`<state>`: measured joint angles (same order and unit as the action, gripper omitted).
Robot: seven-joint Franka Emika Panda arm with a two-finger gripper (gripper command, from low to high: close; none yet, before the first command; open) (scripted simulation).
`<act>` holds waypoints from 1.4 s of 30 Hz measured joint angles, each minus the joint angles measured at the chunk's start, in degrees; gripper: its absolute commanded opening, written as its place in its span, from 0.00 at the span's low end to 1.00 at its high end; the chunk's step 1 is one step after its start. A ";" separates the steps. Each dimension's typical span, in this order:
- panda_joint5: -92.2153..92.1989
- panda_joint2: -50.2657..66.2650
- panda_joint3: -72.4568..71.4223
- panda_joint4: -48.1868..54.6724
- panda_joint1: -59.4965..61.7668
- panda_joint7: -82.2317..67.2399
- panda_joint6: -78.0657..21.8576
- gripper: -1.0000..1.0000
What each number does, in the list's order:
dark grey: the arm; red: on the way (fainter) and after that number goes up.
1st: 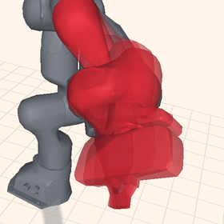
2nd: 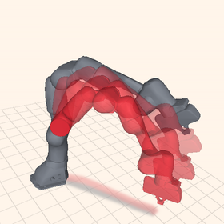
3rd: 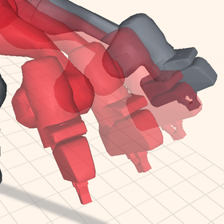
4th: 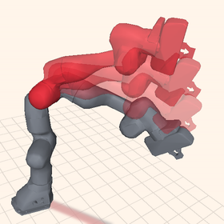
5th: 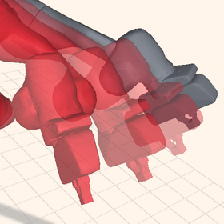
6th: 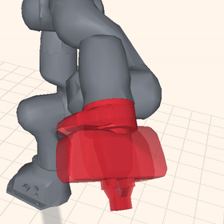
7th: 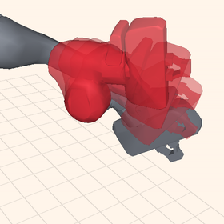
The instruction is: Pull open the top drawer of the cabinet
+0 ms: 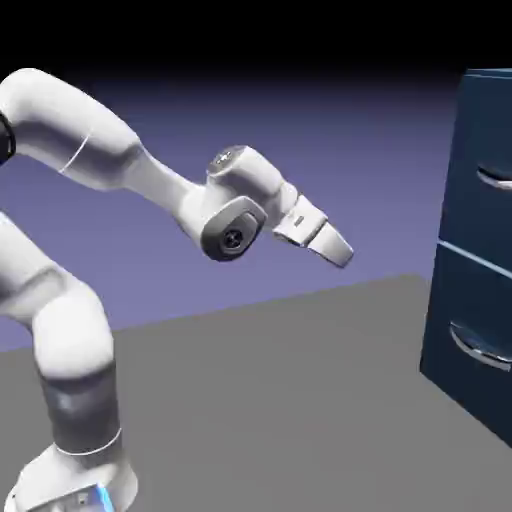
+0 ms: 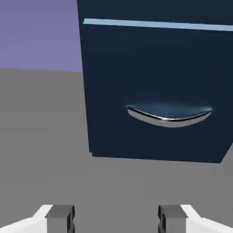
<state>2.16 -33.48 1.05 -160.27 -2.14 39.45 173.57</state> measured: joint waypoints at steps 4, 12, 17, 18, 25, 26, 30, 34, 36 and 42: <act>7.17 -2.72 3.48 2.41 -4.80 -9.97 -1.44 0.50; 21.52 -8.17 10.44 7.24 -14.41 -29.90 -4.33 0.50; 30.48 -11.57 14.79 10.26 -20.42 -42.36 -6.13 0.50; 32.27 -12.25 15.66 10.87 -21.62 -44.85 -6.49 0.50; 44.83 -17.02 21.76 15.09 -30.02 -62.29 -9.02 0.50; 46.62 -17.70 22.63 15.69 -31.23 -64.79 -9.38 0.50; 53.79 -20.42 26.11 18.11 -36.03 -74.75 -10.82 0.50; 60.96 -23.14 29.59 20.52 -40.83 -84.72 -12.26 0.50; 64.55 -24.50 31.33 21.73 -43.24 -89.70 -12.98 0.50; 75.31 -28.59 36.55 25.35 -50.44 -104.65 -15.15 0.50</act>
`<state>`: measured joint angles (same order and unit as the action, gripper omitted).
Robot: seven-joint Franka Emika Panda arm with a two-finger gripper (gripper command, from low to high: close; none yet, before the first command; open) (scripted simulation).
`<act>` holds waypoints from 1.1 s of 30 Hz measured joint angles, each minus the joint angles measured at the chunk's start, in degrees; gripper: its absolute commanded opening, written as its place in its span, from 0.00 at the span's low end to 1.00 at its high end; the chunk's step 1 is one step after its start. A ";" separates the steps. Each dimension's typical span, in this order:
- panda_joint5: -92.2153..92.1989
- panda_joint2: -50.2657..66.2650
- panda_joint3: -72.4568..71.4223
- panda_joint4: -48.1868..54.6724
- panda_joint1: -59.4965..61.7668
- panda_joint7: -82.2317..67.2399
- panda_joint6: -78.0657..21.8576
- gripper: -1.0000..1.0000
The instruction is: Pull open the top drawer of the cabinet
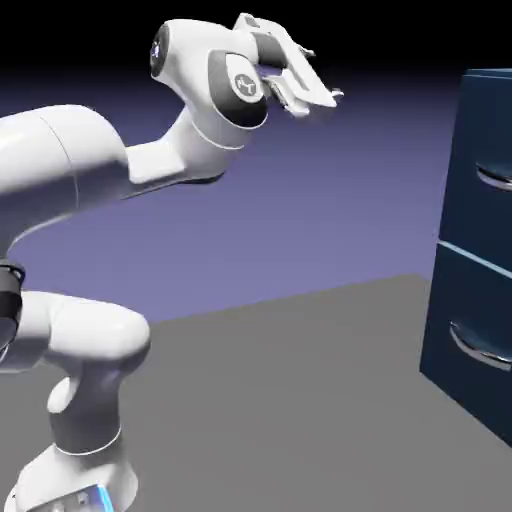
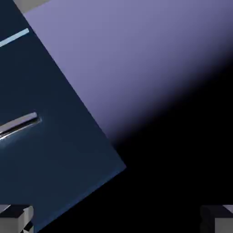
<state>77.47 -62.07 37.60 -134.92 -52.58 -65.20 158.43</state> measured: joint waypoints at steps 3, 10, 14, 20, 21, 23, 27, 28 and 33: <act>5.38 -2.04 2.61 1.81 -3.60 -7.48 -1.08 0.50; 17.93 -6.81 8.70 6.04 -12.01 -24.92 -3.61 0.50; 25.10 -9.53 12.18 8.45 -16.81 -34.88 -5.05 0.50; 35.86 -13.61 17.40 12.07 -24.02 -49.84 -7.21 0.50; 37.65 -14.29 18.28 12.68 -25.22 -52.33 -7.57 0.50; 41.24 -15.65 20.02 13.88 -27.62 -57.31 -8.29 0.50; 48.41 -18.38 23.50 16.30 -32.43 -67.28 -9.74 0.50; 50.20 -19.06 24.37 16.90 -33.63 -69.77 -10.10 0.50; 59.17 -22.46 28.72 19.92 -39.63 -82.23 -11.90 0.50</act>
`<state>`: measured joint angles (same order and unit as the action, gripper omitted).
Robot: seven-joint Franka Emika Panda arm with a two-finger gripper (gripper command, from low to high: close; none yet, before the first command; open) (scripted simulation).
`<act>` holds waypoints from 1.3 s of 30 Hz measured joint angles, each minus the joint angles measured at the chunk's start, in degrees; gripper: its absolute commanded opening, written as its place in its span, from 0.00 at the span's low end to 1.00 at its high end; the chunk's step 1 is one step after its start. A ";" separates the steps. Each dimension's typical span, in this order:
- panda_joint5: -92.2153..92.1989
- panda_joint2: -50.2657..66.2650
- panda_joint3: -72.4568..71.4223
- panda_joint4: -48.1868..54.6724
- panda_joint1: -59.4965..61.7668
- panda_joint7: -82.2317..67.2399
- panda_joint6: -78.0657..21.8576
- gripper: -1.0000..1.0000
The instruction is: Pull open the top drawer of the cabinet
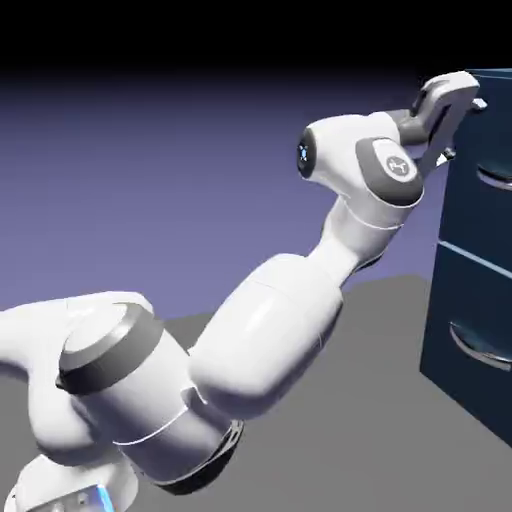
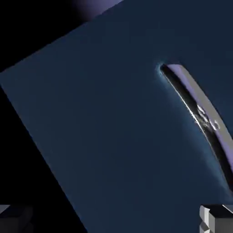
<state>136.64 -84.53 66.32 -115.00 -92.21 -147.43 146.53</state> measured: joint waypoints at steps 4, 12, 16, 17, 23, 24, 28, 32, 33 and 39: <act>7.17 -2.72 3.48 2.41 -4.80 -9.97 -1.44 0.50; 11.88 -4.00 6.58 12.26 -13.94 -17.98 -0.16 0.50; 11.92 -3.83 6.89 15.24 -16.12 -18.57 0.63 0.00; 11.81 -4.36 6.49 13.20 -14.79 -18.54 -0.14 0.00; 11.47 -5.74 4.93 0.75 -5.81 -16.80 -3.60 0.00; 11.27 -5.91 4.66 -1.32 -4.20 -16.50 -4.07 0.00; 10.05 -6.70 3.43 -9.63 2.53 -15.52 -5.71 0.00; 8.05 -7.72 1.87 -17.93 9.86 -14.97 -6.81 0.00; 7.40 -8.03 1.43 -20.00 11.81 -14.92 -6.97 0.00; 2.10 -10.40 -1.60 -31.84 24.19 -15.61 -6.78 0.00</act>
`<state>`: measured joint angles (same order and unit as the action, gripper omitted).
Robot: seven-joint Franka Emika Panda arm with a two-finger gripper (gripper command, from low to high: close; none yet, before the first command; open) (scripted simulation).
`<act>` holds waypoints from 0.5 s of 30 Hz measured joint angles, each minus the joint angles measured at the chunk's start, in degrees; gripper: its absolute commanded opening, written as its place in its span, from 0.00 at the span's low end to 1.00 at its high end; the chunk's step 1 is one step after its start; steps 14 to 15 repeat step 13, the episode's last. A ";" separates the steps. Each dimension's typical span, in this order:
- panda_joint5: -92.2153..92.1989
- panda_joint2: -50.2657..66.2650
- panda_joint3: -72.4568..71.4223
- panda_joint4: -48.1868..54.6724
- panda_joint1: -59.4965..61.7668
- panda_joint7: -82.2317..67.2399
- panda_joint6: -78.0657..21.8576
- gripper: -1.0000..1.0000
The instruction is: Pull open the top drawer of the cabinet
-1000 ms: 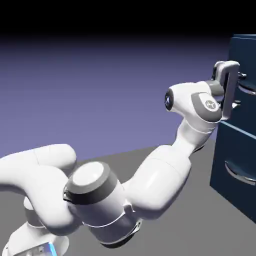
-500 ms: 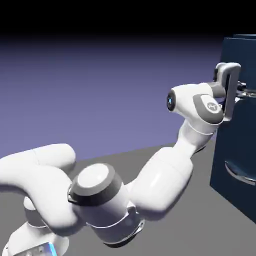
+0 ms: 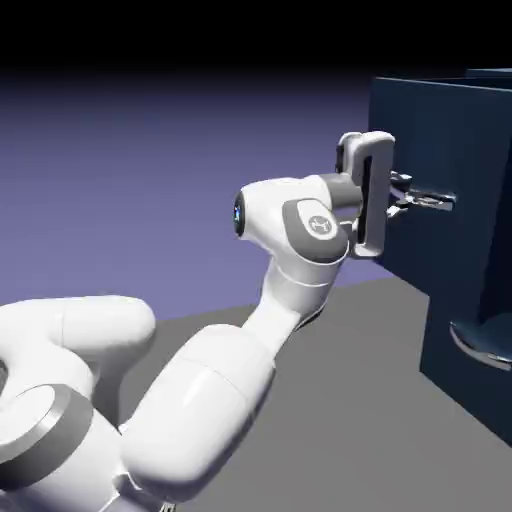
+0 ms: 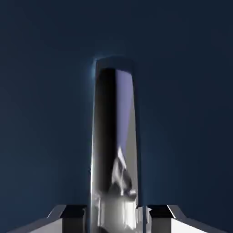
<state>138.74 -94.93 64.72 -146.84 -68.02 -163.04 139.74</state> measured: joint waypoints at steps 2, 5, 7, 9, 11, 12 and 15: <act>-2.24 -0.97 -1.05 -3.46 4.15 -0.66 0.53 0.00; -5.99 -2.56 -2.59 -8.21 10.38 -2.10 1.71 0.00; -6.21 -2.71 -2.76 -8.63 10.88 -2.31 1.80 1.00; -7.41 -2.57 -3.24 -9.64 12.95 -2.42 2.85 1.00; -9.82 -2.30 -4.20 -11.67 17.10 -2.63 4.97 1.00; -11.02 -2.17 -4.68 -12.69 19.18 -2.74 6.03 1.00; -12.23 -2.03 -5.16 -13.71 21.26 -2.85 7.09 1.00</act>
